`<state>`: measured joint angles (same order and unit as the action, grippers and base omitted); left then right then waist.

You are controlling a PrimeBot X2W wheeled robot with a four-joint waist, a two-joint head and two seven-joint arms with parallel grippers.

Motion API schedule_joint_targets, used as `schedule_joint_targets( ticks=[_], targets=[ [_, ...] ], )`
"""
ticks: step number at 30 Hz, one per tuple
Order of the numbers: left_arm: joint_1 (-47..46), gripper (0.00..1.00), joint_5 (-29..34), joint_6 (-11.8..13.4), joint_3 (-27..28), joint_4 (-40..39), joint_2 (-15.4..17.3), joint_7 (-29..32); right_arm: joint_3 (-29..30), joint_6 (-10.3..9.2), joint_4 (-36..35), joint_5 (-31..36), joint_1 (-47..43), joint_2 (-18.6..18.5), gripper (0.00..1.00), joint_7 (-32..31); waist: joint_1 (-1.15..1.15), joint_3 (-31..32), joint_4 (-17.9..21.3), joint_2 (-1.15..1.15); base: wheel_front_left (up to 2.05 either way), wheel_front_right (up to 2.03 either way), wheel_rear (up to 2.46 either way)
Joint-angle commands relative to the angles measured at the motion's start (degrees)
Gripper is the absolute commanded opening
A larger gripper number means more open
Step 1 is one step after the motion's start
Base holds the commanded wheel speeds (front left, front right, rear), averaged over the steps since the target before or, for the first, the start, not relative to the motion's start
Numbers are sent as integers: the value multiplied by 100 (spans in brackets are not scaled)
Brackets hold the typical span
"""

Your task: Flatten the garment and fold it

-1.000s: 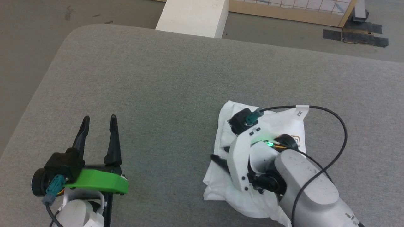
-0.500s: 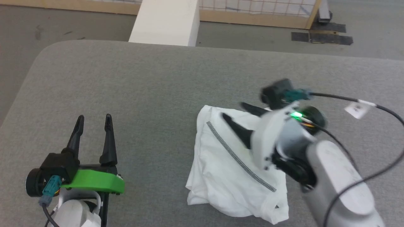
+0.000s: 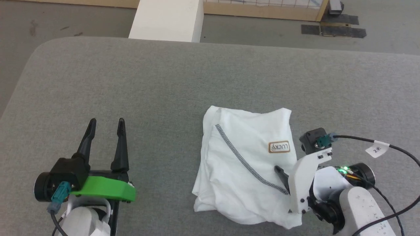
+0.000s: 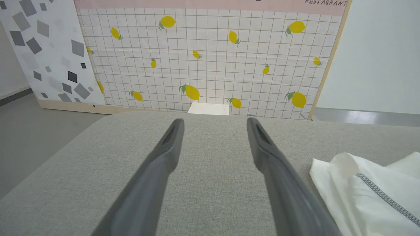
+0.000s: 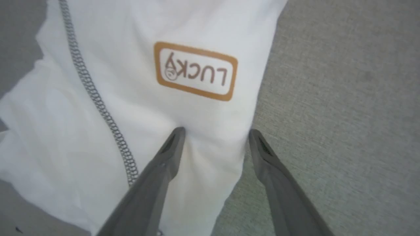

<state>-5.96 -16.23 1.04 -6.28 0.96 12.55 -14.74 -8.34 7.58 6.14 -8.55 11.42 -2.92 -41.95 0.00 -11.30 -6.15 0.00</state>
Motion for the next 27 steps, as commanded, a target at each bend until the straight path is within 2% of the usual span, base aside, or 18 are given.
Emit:
schedule_joint_targets(
  ticks=[1,6,7,8,12,15,22,27],
  targets=[
    [-88,100,25,-28,9,-4,-30,-26,78,-9,137,15,22,0,100,-20,0,-84,-110,0,0,0,0],
    [-91,100,46,-36,52,-12,-50,-26,47,-9,661,-156,217,2,99,-39,0,-147,-158,0,0,0,0],
    [-82,100,48,-30,69,-20,-51,-26,-10,-9,704,-204,265,2,38,-38,0,-159,-137,0,0,0,0],
    [-70,100,53,-22,86,-35,-56,-26,-82,-9,728,-285,332,2,0,-13,0,-167,-94,0,0,0,0],
    [9,100,48,-4,210,-135,-2,-26,-525,-9,633,-461,593,-22,0,-73,0,-180,317,0,0,0,0],
    [101,100,69,37,277,-250,27,-26,-986,-9,425,-652,768,-300,0,-226,0,-206,819,0,0,0,0],
    [39,100,90,44,317,-452,171,52,-1884,-9,-69,-1176,1241,-1483,0,-581,0,-393,2170,0,0,0,0],
    [-103,100,145,44,281,-612,271,187,-2167,-9,-116,-1476,1615,-2158,0,-590,0,-597,2774,0,0,0,0]
  ],
)
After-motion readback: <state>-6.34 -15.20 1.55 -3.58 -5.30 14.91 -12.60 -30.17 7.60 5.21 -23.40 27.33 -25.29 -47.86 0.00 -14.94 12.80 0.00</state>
